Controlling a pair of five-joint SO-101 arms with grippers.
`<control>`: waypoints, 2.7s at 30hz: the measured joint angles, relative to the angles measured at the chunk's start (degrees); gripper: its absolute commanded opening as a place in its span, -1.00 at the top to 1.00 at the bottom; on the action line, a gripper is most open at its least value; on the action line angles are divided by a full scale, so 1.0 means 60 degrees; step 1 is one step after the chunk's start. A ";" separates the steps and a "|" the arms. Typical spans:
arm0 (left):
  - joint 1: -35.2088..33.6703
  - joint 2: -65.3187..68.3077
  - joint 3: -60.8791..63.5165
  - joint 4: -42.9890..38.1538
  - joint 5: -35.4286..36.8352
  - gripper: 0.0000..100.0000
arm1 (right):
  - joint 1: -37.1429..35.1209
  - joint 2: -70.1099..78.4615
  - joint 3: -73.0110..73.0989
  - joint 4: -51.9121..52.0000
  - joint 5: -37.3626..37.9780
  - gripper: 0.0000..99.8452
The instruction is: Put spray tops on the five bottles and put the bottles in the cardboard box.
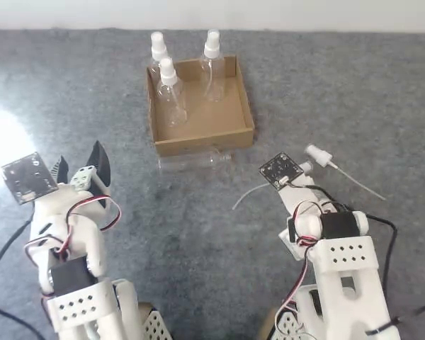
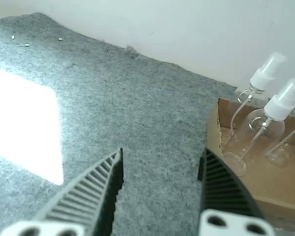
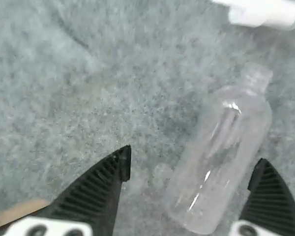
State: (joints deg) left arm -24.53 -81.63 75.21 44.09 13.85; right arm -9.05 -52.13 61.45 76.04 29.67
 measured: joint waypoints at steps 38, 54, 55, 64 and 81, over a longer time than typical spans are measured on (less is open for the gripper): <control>0.0000 0.0000 0.0000 0.0000 0.0000 0.54 | 0.1700 1.0227 -0.7868 0.1802 0.0791 0.41; 0.0000 0.0000 0.0000 0.0000 0.0000 0.54 | 0.2476 1.2117 -0.8952 0.2110 0.0850 0.58; 0.0000 0.0000 0.0000 0.0000 0.0000 0.54 | 0.2476 1.2132 -0.8952 0.2212 0.0864 0.58; 0.0000 0.0000 0.0000 0.0000 0.0000 0.54 | 0.2476 1.2132 -0.8952 0.2403 0.0864 0.71; 0.0000 0.0000 0.0000 0.0000 0.0000 0.54 | 0.2462 0.8454 -0.8938 0.3941 0.0864 0.70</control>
State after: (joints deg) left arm -24.53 -81.63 75.21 44.09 13.85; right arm 5.71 -1.41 7.82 99.69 34.86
